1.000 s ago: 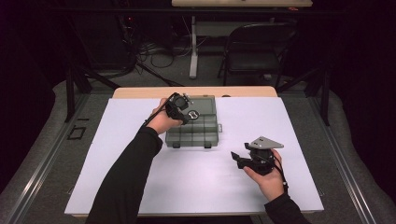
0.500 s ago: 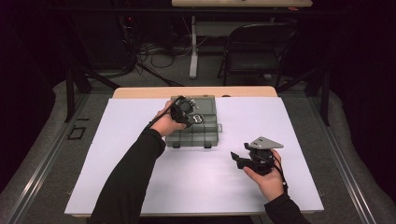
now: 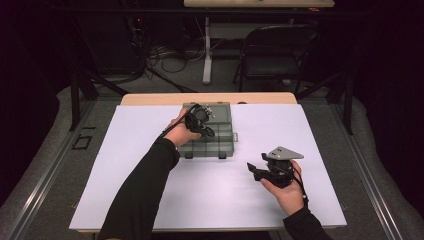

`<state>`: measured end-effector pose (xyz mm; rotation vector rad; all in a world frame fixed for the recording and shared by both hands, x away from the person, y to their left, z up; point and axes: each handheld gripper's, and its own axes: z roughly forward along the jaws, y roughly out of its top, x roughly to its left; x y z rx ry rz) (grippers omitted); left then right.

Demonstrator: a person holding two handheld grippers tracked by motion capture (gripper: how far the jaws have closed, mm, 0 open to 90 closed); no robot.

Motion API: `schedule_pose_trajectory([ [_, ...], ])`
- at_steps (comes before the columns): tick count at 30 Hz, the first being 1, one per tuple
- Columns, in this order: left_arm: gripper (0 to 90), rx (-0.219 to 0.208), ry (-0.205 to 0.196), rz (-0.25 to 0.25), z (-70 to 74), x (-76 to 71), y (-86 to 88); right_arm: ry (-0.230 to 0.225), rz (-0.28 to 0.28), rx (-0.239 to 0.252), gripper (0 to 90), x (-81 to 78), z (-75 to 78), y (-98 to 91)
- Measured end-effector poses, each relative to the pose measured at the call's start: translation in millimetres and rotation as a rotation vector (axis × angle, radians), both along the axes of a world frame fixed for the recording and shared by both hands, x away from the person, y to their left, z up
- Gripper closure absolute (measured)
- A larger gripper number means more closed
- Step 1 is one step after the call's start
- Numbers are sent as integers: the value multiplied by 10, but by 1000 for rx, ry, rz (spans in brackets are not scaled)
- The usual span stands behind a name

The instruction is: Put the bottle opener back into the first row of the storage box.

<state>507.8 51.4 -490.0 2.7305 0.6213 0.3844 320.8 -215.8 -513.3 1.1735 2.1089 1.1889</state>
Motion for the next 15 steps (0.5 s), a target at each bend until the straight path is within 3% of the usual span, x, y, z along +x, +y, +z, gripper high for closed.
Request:
schedule_pose_trajectory([
  [4, 571, 5, -24, 21, 4, 7, 7, 0, 1, 0, 342, 0, 0, 0],
  [5, 547, 8, -43, 47, 8, 15, 23, 0, 1, 0, 343, 0, 0, -1],
  [15, 466, -11, -13, 116, 54, 22, 98, -2, 2, -1, 343, 2, -1, -1],
])
